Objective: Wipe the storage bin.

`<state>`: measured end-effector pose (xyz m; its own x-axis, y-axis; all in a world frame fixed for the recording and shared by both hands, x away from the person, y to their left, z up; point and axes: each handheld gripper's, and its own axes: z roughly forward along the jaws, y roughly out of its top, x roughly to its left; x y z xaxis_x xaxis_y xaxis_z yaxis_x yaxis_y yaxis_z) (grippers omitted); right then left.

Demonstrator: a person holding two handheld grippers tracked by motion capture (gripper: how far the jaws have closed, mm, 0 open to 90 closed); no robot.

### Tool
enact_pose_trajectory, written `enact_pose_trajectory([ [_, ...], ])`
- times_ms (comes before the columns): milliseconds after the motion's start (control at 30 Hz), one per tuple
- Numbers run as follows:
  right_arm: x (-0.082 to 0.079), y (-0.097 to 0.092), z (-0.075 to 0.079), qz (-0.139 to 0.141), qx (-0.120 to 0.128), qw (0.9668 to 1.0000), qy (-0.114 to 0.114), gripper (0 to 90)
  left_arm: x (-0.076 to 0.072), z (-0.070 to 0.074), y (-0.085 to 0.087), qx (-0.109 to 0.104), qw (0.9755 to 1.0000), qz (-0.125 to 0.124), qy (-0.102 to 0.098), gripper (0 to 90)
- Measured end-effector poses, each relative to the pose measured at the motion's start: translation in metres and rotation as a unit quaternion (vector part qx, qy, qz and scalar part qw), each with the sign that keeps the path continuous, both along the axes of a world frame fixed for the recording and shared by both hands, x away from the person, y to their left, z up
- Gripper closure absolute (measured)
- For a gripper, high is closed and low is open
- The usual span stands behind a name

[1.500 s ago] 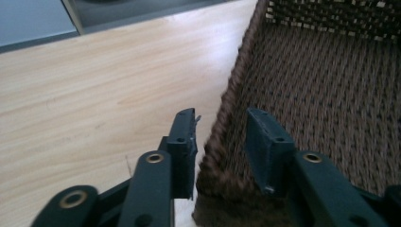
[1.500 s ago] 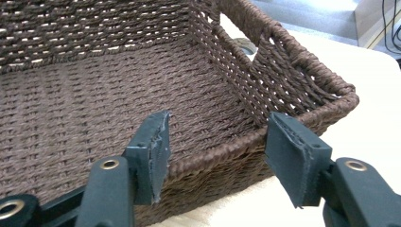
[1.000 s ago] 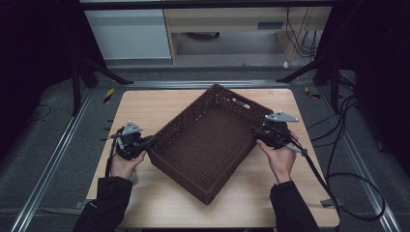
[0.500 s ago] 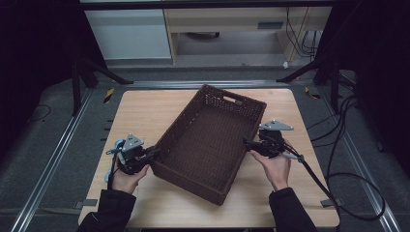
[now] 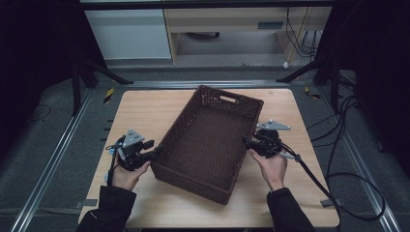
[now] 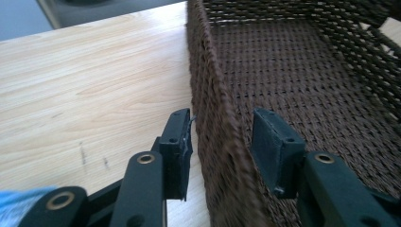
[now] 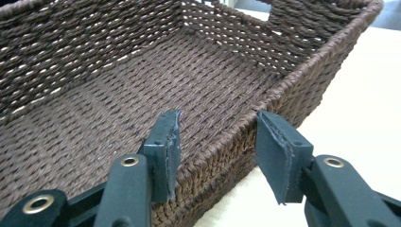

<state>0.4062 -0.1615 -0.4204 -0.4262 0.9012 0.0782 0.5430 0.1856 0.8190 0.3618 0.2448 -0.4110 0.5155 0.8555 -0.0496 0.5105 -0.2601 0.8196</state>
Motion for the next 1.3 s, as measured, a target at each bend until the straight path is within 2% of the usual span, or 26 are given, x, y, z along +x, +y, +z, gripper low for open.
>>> enact_pose_trajectory([
  [133, 0.007, -0.001, -0.002, -0.002, -0.002, 1.0000, -0.008, 53.5, 0.003, -0.005, -0.007, -0.003, 0.9998, -0.019, 0.010, 63.3],
  [200, 0.009, -0.001, -0.002, -0.002, -0.001, 1.0000, -0.009, 53.3, 0.003, -0.007, -0.010, -0.008, 0.9995, -0.028, 0.013, 70.2],
  [233, 0.009, -0.002, -0.002, -0.001, 0.001, 1.0000, -0.008, 51.4, 0.003, -0.007, -0.010, -0.007, 0.9995, -0.027, 0.011, 73.4],
  [333, 0.007, -0.003, 0.001, -0.008, -0.002, 0.9998, -0.016, 44.8, 0.001, -0.008, -0.010, -0.006, 0.9997, -0.022, 0.009, 74.5],
  [500, -0.001, -0.002, 0.003, 0.003, -0.002, 0.9999, -0.015, 38.7, -0.009, -0.008, -0.013, 0.004, 0.9999, -0.012, 0.001, 75.2],
  [667, -0.007, 0.001, 0.003, 0.012, 0.001, 0.9999, -0.010, 37.9, -0.022, -0.009, -0.017, 0.006, 0.9999, -0.010, -0.006, 73.0],
  [800, -0.007, 0.005, -0.002, 0.015, -0.011, 0.9998, 0.000, 39.7, -0.023, -0.009, -0.019, 0.009, 0.9998, -0.013, -0.007, 71.0],
  [900, -0.006, 0.008, -0.007, 0.020, -0.017, 0.9996, 0.010, 43.2, -0.020, -0.007, -0.017, 0.007, 0.9999, -0.007, -0.010, 59.9],
  [1000, -0.005, 0.010, -0.011, 0.020, -0.025, 0.9994, 0.014, 46.1, -0.015, -0.002, -0.013, -0.007, 0.9998, -0.013, -0.017, 51.8],
  [1067, -0.004, 0.011, -0.011, 0.018, -0.023, 0.9995, 0.013, 48.0, -0.010, 0.000, -0.013, -0.004, 0.9997, -0.012, -0.023, 49.5],
  [1133, -0.002, 0.010, -0.011, 0.019, -0.024, 0.9995, 0.011, 51.5, -0.004, 0.001, -0.014, -0.005, 0.9997, -0.013, -0.020, 48.3],
  [1300, 0.006, 0.009, -0.011, 0.026, -0.020, 0.9994, 0.004, 53.7, 0.010, -0.005, -0.019, 0.003, 0.9999, -0.010, -0.012, 47.7],
])
